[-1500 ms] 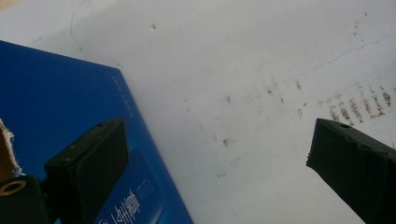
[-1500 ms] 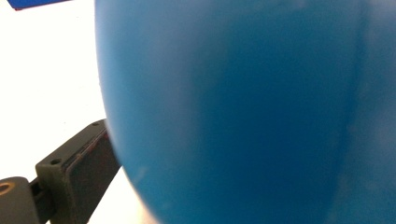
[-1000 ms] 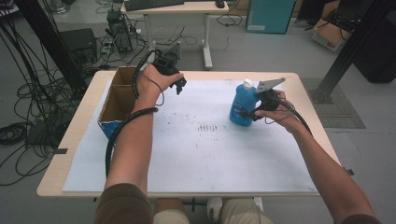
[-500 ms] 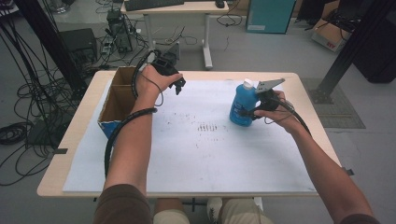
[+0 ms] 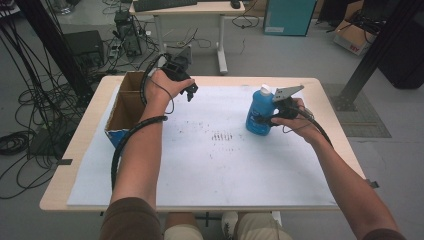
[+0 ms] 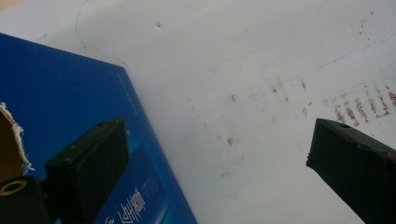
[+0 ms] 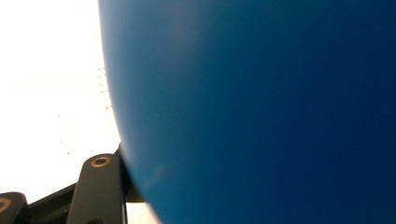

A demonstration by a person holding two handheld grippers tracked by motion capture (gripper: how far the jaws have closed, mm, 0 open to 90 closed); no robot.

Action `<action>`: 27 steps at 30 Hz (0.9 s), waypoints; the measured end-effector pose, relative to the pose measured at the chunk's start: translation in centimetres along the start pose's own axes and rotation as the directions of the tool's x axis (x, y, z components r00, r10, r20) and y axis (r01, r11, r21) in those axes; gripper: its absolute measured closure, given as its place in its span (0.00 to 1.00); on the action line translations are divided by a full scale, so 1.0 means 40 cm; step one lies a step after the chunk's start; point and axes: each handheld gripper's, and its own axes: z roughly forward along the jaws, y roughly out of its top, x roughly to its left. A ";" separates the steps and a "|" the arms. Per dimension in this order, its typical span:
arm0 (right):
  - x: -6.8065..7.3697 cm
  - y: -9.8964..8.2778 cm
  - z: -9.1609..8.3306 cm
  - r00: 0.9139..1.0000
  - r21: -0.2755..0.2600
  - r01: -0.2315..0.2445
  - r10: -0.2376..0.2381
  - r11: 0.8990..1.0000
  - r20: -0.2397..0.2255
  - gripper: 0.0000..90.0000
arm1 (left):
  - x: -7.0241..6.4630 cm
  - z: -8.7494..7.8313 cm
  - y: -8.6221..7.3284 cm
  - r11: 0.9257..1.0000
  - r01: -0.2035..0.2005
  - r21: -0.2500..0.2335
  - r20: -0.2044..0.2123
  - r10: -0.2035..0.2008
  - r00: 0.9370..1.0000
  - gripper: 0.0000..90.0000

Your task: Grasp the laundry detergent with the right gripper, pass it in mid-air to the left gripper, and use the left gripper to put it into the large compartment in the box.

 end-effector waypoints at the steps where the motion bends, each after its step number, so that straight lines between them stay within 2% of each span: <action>1: -0.001 -0.001 0.000 1.000 -0.002 -0.001 0.001 1.000 -0.005 0.43 | 0.000 0.000 0.000 1.000 -0.003 0.001 0.000 0.003 1.000 0.06; 27: -0.009 0.002 0.001 0.999 0.009 -0.017 0.017 1.000 -0.028 0.46 | 0.004 -0.016 -0.008 1.000 -0.002 -0.005 -0.008 0.002 1.000 0.06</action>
